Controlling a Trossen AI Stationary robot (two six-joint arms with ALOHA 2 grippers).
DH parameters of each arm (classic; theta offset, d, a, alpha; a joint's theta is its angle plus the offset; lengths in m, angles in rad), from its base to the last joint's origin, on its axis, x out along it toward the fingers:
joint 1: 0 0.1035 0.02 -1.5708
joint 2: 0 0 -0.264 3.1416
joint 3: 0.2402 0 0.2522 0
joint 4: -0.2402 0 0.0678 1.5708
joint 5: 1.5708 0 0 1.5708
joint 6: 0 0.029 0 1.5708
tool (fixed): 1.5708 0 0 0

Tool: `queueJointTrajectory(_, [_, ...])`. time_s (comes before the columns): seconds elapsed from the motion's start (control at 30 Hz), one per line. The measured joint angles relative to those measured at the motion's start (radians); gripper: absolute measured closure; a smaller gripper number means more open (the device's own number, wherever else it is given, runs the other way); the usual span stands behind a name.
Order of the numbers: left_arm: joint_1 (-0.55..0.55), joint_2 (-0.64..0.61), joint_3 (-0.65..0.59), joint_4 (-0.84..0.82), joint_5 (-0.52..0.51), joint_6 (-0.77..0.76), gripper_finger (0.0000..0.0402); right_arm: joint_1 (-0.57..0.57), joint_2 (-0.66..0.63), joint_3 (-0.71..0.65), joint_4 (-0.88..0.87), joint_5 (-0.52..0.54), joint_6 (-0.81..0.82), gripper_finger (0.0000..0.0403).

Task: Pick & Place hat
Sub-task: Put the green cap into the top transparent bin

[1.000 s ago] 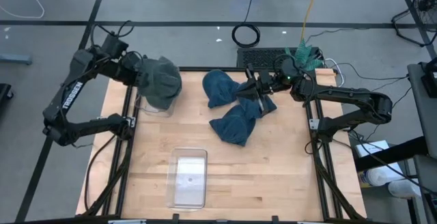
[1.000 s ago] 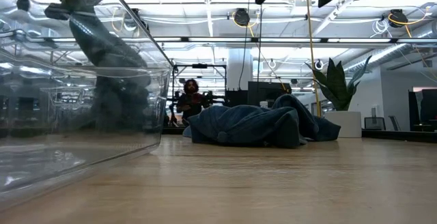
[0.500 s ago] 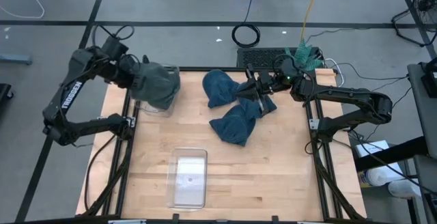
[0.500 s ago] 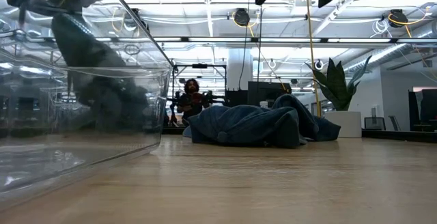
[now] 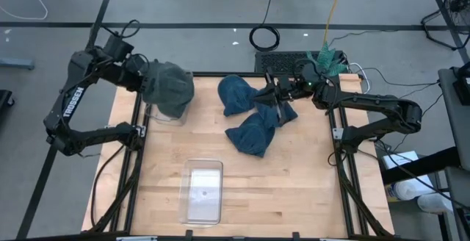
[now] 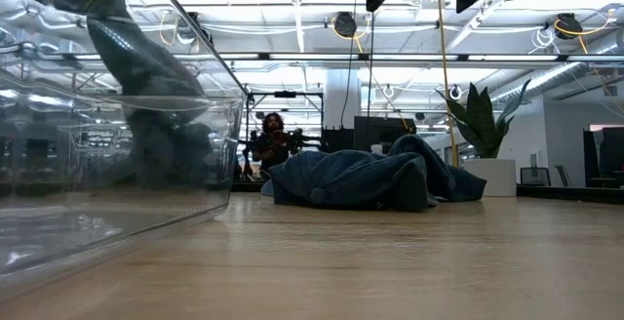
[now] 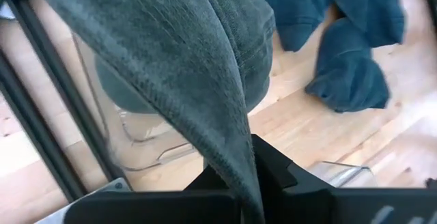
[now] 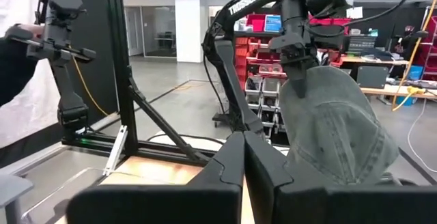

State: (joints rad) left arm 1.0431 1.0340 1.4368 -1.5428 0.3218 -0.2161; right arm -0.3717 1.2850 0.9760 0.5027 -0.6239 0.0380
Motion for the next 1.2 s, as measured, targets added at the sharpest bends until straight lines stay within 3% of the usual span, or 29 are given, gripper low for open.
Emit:
queueJointTrajectory(0.3, [0.000,0.000,-0.160,0.099,-0.003,-0.002,0.0393,0.000,0.000,-0.010,0.011,0.000,0.001,0.0403])
queueJointTrajectory(0.57, [0.000,0.000,-0.349,0.206,-0.170,-0.060,0.0389,0.000,0.000,-0.010,0.019,0.000,0.001,0.0403])
queueJointTrajectory(0.8, [0.000,0.000,-0.484,0.357,-0.190,-0.046,0.0376,0.000,0.000,-0.010,0.031,0.000,0.002,0.0403])
queueJointTrajectory(0.9, [0.000,0.002,-0.497,0.373,-0.188,-0.014,0.0368,0.000,0.000,-0.010,0.032,0.000,0.002,0.0403])
queueJointTrajectory(1.0, [0.000,0.000,-0.479,0.362,-0.115,0.009,0.0389,0.000,0.000,-0.010,0.032,0.008,0.002,0.0403])
queueJointTrajectory(1.2, [-0.014,-0.009,-0.358,0.360,-0.012,0.016,0.0391,0.001,0.000,-0.010,0.039,0.028,0.002,0.0403])
